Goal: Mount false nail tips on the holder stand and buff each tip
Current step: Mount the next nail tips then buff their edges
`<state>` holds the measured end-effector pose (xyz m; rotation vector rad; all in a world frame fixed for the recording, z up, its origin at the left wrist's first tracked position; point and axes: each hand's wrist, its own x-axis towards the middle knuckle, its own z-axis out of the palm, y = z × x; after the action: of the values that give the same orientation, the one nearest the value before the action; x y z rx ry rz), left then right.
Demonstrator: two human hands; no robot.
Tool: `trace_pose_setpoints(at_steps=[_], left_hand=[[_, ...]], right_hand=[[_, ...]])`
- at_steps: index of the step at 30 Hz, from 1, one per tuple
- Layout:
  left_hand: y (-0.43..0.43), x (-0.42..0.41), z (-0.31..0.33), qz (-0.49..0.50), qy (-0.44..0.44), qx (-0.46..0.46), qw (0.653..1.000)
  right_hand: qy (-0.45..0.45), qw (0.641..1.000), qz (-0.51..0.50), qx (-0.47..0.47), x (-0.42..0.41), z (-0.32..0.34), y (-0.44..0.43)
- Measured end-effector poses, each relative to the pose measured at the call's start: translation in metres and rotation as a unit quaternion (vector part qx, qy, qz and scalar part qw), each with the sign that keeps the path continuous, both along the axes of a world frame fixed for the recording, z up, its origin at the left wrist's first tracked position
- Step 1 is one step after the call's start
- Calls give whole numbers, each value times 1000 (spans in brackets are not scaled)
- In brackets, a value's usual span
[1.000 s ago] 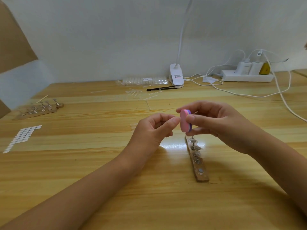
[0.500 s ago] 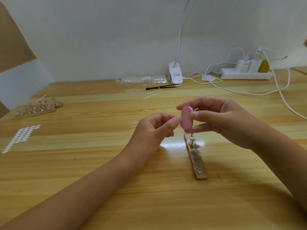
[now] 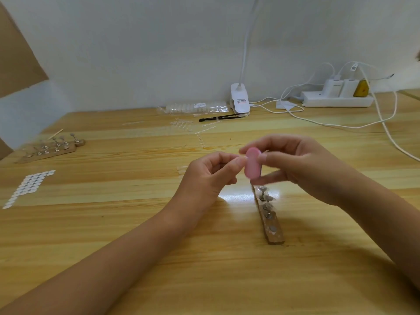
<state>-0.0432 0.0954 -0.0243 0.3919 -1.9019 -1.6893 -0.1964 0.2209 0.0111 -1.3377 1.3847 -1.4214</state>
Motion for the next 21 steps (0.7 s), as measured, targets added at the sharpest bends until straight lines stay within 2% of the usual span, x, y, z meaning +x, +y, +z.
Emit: trace_pose_setpoints(at_steps=[2,6,9,12,14,16,17,18,19,20,21], left_hand=[[0,0,0,3,-2,3,1000],[1,0,1,3,-1,7,1000],[1,-1,1,6,-1,14,1000],[0,-1,1,9,0,9,1000],[0,-1,1,14,4,3,1000],[-2,-1,1,18,-1,-3,1000],[-3,0,1,21,-5,-3,1000],[-3,1,1,24,-8,0,1000],[-4,1,1,27,-10,4,1000],[-5,1,2,26,-13,8,1000],[-5,1,3,21,-17,12,1000]], right_hand=[[-19,999,-33,-30,-1,1,1],[36,999,0,-11,0,2,1],[12,998,-39,-44,0,1,1],[26,999,3,-32,0,4,2],[-76,993,-4,-88,-2,8,0],[-227,959,-23,-168,-11,16,1],[-261,946,-43,-189,-19,19,2],[-242,950,-81,-183,-27,21,5],[-155,967,-141,-145,-35,21,7],[-5,976,-204,-79,-43,17,10],[167,952,-255,1,-49,10,11]])
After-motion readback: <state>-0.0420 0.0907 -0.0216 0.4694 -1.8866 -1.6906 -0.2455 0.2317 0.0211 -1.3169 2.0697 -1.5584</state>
